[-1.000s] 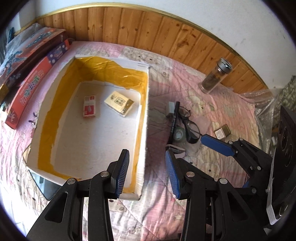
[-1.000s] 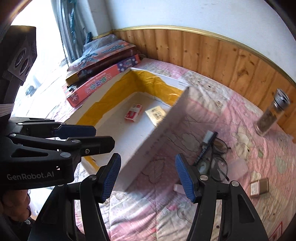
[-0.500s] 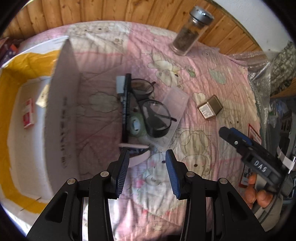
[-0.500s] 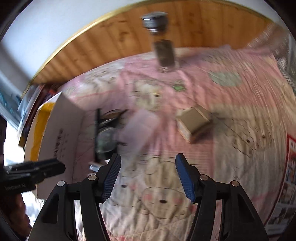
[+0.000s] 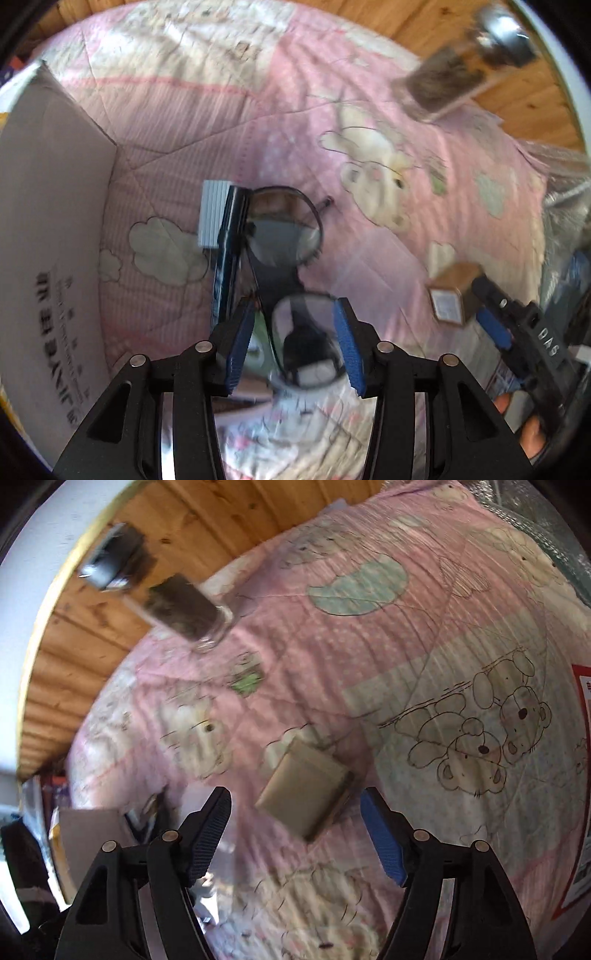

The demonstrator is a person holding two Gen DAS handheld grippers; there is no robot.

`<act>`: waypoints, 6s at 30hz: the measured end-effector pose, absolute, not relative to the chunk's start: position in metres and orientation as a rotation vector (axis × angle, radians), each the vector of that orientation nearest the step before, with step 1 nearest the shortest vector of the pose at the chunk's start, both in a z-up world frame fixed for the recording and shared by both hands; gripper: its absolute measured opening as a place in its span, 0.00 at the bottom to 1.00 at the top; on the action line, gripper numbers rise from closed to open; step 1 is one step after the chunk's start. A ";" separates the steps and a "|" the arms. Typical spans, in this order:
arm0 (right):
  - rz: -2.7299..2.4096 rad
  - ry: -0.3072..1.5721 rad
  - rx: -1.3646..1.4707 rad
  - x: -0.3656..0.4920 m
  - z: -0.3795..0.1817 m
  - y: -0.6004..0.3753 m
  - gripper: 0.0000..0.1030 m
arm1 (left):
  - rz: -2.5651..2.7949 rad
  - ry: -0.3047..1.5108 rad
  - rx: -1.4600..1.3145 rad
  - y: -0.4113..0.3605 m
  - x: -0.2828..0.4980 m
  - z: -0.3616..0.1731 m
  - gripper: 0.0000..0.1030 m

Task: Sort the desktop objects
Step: 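Grasp the gold metal tin with the right tool while the left grasps the black glasses, then carry the gold tin and black glasses over the white box with both tools, then open both tools to release the tin and glasses into the box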

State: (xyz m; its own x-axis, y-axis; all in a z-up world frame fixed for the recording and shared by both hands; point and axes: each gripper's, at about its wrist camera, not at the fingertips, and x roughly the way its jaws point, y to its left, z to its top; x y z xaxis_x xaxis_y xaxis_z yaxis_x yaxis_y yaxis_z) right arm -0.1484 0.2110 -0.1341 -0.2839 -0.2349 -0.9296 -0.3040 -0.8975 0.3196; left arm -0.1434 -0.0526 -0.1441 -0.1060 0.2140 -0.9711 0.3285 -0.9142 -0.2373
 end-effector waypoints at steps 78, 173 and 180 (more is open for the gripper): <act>3.258 -0.410 -1.944 0.039 -0.001 -0.056 0.56 | -2.453 1.047 1.325 -0.225 0.102 -0.006 0.24; 3.089 -1.322 -2.226 0.032 -0.050 -0.221 0.57 | -2.185 0.563 1.565 -0.297 0.102 -0.044 0.36; 3.133 -1.300 -2.166 0.045 -0.033 -0.210 0.57 | -2.243 0.528 1.517 -0.286 0.116 -0.025 0.36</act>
